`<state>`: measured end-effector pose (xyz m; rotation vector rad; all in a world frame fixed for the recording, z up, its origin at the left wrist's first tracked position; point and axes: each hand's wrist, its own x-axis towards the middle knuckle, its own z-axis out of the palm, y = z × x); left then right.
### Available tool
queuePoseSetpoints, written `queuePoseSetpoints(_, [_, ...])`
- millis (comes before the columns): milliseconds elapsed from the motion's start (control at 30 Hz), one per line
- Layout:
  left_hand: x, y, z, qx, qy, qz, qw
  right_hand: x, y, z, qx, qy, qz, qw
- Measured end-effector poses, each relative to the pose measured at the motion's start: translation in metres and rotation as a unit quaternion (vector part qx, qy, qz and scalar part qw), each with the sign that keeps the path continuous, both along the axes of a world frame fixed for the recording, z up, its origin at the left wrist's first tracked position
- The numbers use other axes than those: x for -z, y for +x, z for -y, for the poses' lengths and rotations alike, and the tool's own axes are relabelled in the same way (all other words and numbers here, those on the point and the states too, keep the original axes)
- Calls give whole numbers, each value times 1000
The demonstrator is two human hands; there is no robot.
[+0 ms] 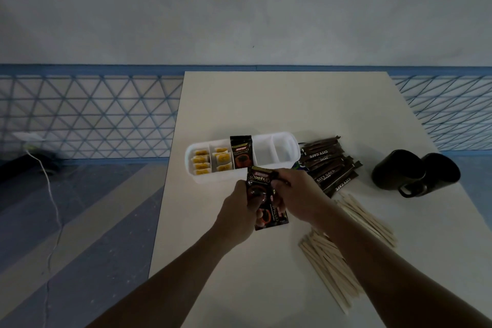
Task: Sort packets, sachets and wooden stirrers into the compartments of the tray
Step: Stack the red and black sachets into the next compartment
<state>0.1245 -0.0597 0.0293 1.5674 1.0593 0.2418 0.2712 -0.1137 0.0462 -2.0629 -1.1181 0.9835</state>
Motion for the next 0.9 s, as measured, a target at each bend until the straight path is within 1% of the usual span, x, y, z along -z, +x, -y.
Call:
queuePoseSetpoints(133, [0,3,-4,9,-14,-1,1000,0,-2,-4,-11,-4,37,999])
queuePoseSetpoints(200, [-3,4,-6,15,-2,-5,1000,-1,-4,-6,-19,-3,45,999])
queuePoseSetpoints(300, [-10,3,-10,28,15,8,999,-8,-7,-7,-26,18,22,999])
queuePoseSetpoints(367, [-15,2,-13,36,26,12,999,-10,-6,-11,-38,33,48,998])
queuePoseSetpoints(467, [-15,2,-25,50,81,-6,995,-13,-3,-23,-49,48,91,993])
queuePoseSetpoints(533, [-16,1,-35,58,131,-19,989,-16,1,-32,-51,48,95,993])
queuePoseSetpoints(633, [-21,0,-54,51,178,-21,983,-20,8,-48,-52,50,93,993])
queuePoseSetpoints(700, [-21,-3,-70,36,198,-43,979,-22,13,-58,-55,60,96,992])
queuePoseSetpoints(767, [-19,-7,-86,21,224,-90,970,-23,18,-70,-55,61,110,991])
queuePoseSetpoints(900, [-15,-14,-110,43,253,-183,949,-19,25,-93,-57,43,122,990])
